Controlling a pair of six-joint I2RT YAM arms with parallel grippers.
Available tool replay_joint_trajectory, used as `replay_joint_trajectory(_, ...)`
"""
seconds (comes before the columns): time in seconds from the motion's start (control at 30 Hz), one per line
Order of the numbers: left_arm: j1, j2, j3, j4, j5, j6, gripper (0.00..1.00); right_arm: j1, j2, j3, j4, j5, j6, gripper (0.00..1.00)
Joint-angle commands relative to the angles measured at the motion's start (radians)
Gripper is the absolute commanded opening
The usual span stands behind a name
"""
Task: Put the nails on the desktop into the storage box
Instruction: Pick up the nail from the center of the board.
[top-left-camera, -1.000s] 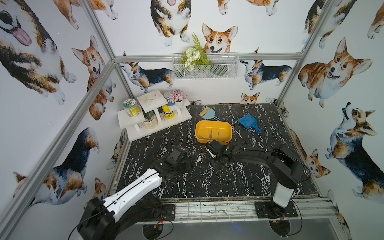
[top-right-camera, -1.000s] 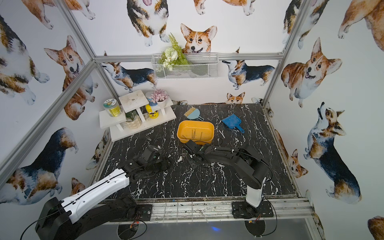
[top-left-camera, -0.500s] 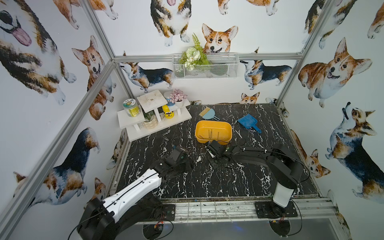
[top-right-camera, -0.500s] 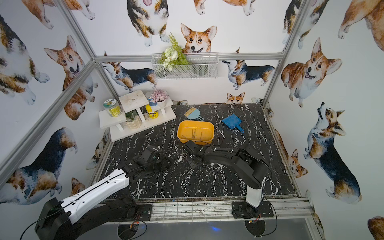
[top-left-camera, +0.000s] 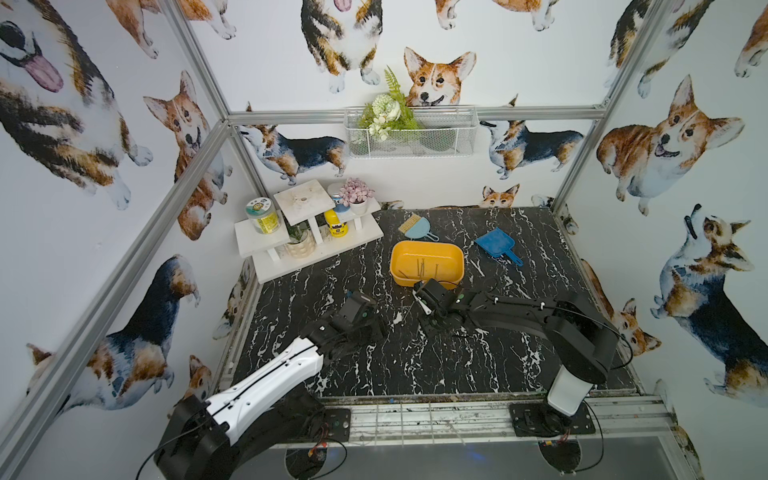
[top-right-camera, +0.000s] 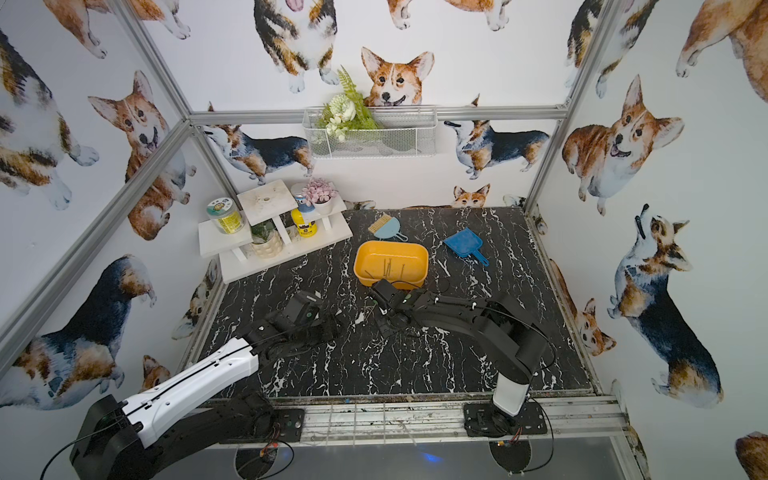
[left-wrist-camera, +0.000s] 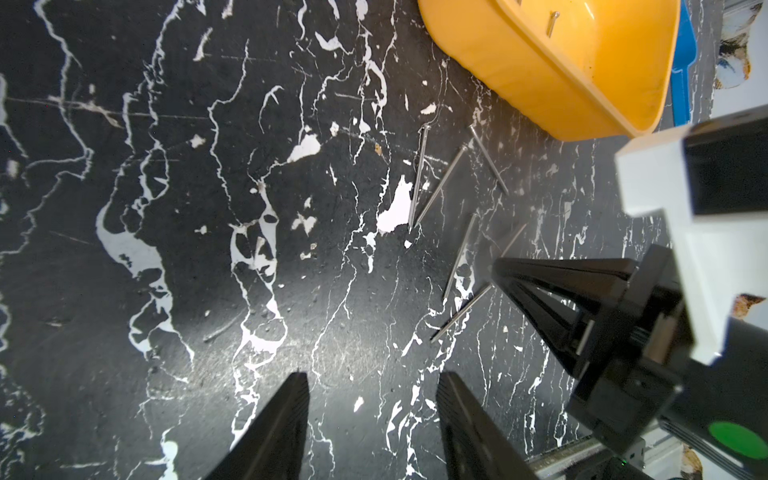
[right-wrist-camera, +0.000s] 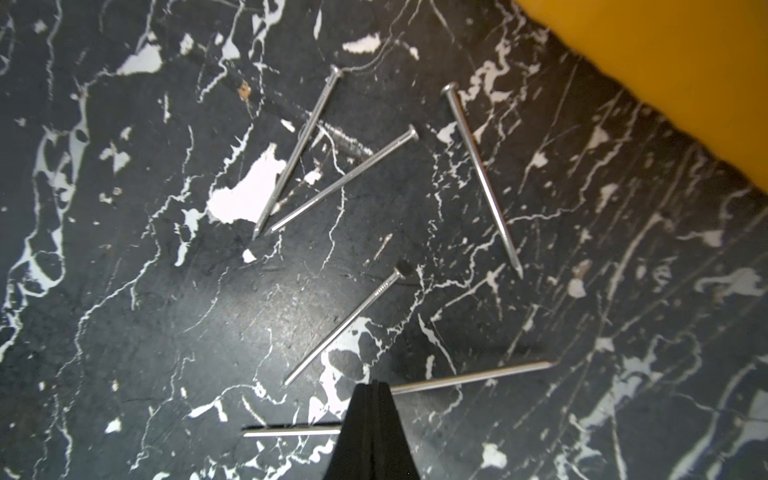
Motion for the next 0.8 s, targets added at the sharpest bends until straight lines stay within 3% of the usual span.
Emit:
replay_joint_trajectory(0.0,0.001,0.004,0.012,0.004,-0.009,0.007,0.56,0.003,-0.029,0.011,-0.022,-0.011,0.022,0.00)
replay_joint_trajectory(0.5,0.001,0.029,0.030,0.012,-0.007,0.016,0.56,0.019,-0.135,0.035,-0.076,-0.010,0.041,0.00)
replay_joint_trajectory(0.77,0.002,0.052,0.060,0.010,-0.010,0.032,0.56,0.018,-0.171,0.142,-0.147,0.047,0.002,0.00)
